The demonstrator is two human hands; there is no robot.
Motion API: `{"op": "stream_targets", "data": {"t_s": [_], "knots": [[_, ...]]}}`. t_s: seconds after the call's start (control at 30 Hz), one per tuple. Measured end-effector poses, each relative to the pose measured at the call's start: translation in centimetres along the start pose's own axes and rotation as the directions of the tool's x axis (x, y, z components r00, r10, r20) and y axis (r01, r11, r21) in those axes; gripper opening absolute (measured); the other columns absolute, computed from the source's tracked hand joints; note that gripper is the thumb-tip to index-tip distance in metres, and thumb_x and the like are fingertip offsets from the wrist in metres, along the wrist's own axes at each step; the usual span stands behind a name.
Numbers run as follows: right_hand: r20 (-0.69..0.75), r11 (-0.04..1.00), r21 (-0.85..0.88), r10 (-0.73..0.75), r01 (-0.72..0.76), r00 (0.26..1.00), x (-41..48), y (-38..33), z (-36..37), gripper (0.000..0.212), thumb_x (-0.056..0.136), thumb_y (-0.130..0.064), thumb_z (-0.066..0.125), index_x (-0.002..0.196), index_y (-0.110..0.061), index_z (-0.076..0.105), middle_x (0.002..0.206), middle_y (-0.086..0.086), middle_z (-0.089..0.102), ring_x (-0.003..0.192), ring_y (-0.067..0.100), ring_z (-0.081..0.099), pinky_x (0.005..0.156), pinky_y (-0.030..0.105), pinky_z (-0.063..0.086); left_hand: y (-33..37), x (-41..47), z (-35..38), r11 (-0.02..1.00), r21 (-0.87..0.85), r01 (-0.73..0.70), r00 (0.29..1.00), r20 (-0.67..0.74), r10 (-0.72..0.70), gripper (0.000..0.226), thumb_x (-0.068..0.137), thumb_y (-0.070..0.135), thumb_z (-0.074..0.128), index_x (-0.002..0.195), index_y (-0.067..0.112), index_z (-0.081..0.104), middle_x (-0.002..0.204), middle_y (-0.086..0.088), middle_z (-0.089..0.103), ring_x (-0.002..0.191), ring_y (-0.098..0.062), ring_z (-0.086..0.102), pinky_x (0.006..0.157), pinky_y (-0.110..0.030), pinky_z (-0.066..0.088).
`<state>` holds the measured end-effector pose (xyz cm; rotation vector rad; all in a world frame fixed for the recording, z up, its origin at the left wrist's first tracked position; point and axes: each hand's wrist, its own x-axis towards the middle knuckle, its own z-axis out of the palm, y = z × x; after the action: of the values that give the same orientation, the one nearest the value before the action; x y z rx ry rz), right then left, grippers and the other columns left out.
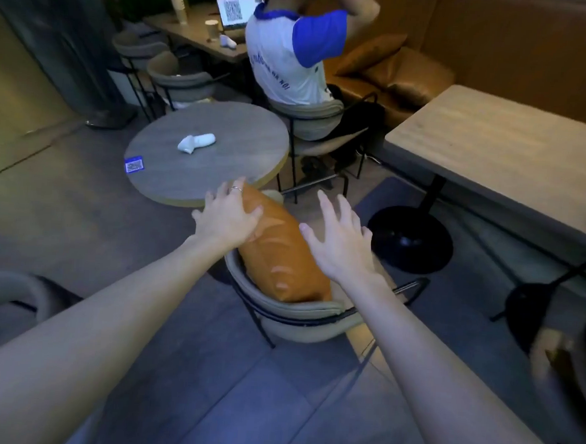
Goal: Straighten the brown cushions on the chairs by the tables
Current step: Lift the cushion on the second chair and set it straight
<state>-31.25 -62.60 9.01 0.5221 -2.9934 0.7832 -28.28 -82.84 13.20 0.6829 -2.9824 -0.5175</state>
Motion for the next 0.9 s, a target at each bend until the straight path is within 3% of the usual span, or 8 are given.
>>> {"op": "stream_targets", "data": {"t_s": [0.23,0.37,0.5,0.6,0.7,0.8,0.9], "knots": [[0.187,0.981,0.017,0.189,-0.196,0.964,2.5,-2.1,9.0,0.072,0.098,-0.063,0.036,0.159,-0.037,0.008,0.167,0.008,0.011,0.148,0.035,0.02,0.112,0.063,0.023,-5.6,7.7,8.2,0.909,-0.328,0.258,0.951,0.253,-0.178,0.09,0.081,0.064,0.06,0.155,0.027,0.027,0.146,-0.014,0.049,0.129,-0.038,0.051,0.104,-0.052,0.046],[0.206,0.952,0.0,0.3,-0.306,0.932,3.9,-3.3,14.0,0.074,0.097,-0.066,0.036,0.158,-0.038,0.006,0.167,0.008,0.008,0.149,0.036,0.018,0.112,0.064,0.023,-7.8,12.2,12.2,0.813,-0.446,0.374,0.905,0.366,-0.215,0.1,0.077,0.058,0.071,0.158,0.021,0.024,0.149,-0.019,0.047,0.13,-0.04,0.051,0.109,-0.049,0.043],[0.237,0.922,-0.011,0.379,-0.387,0.895,4.9,-4.8,18.2,0.071,0.097,-0.067,0.032,0.158,-0.04,0.008,0.168,0.007,0.006,0.151,0.036,0.011,0.113,0.068,0.017,-9.4,16.0,14.5,0.723,-0.495,0.482,0.853,0.453,-0.258,0.132,0.053,0.076,0.074,0.161,0.03,0.013,0.157,-0.014,0.039,0.138,-0.039,0.044,0.113,-0.052,0.039],[0.17,0.914,-0.133,0.401,-0.383,0.9,4.7,-5.7,20.4,0.066,0.098,-0.067,0.026,0.157,-0.041,0.013,0.168,0.007,0.011,0.152,0.037,0.01,0.113,0.069,0.017,-10.3,17.7,16.0,0.633,-0.565,0.529,0.825,0.517,-0.228,0.139,0.057,0.073,0.081,0.161,0.029,0.0,0.161,-0.013,0.033,0.141,-0.035,0.041,0.114,-0.051,0.037],[0.051,0.903,-0.151,0.414,-0.402,0.909,4.3,-5.6,21.1,0.056,0.102,-0.061,0.024,0.155,-0.043,0.022,0.166,0.002,0.022,0.151,0.033,0.017,0.111,0.065,0.024,-11.1,18.7,17.3,0.604,-0.561,0.566,0.794,0.567,-0.218,0.153,0.044,0.079,0.081,0.161,0.025,-0.001,0.161,-0.013,0.032,0.142,-0.034,0.039,0.114,-0.053,0.036],[-0.008,0.832,-0.026,0.554,-0.554,0.832,4.3,-4.7,21.0,0.052,0.103,-0.055,0.023,0.153,-0.041,0.032,0.161,-0.004,0.033,0.147,0.029,0.028,0.111,0.06,0.028,-11.8,19.4,17.8,0.608,-0.529,0.592,0.764,0.609,-0.215,0.154,0.044,0.079,0.083,0.162,0.024,0.0,0.161,-0.012,0.031,0.142,-0.034,0.037,0.114,-0.054,0.033],[0.052,0.636,0.226,0.749,-0.738,0.661,4.3,-3.3,20.0,0.051,0.102,-0.045,0.029,0.148,-0.033,0.045,0.153,-0.001,0.048,0.137,0.03,0.043,0.11,0.053,0.034,-12.3,19.8,17.7,0.63,-0.501,0.594,0.743,0.642,-0.19,0.142,0.059,0.074,0.083,0.161,0.022,0.0,0.162,-0.01,0.03,0.145,-0.035,0.034,0.115,-0.059,0.027]]}}
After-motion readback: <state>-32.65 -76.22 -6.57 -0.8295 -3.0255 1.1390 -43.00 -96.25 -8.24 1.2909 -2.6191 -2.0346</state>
